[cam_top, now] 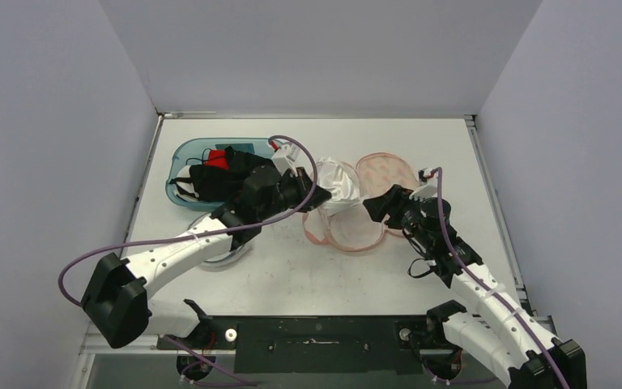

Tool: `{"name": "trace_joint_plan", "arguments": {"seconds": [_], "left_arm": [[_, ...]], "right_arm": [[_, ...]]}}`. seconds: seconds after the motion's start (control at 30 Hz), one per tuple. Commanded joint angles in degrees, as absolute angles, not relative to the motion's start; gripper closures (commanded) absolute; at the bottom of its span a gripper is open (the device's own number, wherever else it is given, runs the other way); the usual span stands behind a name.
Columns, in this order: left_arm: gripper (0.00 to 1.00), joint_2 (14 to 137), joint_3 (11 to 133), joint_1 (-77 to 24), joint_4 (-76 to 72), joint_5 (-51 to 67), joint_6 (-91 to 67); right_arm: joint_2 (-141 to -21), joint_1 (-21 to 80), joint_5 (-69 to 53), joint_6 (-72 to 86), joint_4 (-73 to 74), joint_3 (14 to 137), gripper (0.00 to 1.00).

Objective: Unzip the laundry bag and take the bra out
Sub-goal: Pick up the bra from the laundry bag.

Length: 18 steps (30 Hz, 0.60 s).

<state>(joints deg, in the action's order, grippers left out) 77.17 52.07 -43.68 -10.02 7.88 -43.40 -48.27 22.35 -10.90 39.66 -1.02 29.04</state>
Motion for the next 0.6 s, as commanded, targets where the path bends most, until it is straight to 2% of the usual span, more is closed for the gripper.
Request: {"name": "trace_joint_plan", "arguments": {"seconds": [0.0, 0.23, 0.57], "left_arm": [[1.00, 71.9, 57.8, -43.7, -0.4, 2.8, -38.3], [1.00, 66.4, 66.7, -39.9, 12.1, -3.8, -32.4], [1.00, 65.7, 79.1, -34.8, 18.9, -5.1, -29.8]], "right_arm": [[-46.1, 21.9, -9.3, 38.9, 0.6, 31.7, 0.35], [-43.8, 21.9, -9.4, 39.2, 1.6, 31.0, 0.35], [-41.9, 21.9, -9.8, 38.2, 2.4, 30.7, 0.34]]}}
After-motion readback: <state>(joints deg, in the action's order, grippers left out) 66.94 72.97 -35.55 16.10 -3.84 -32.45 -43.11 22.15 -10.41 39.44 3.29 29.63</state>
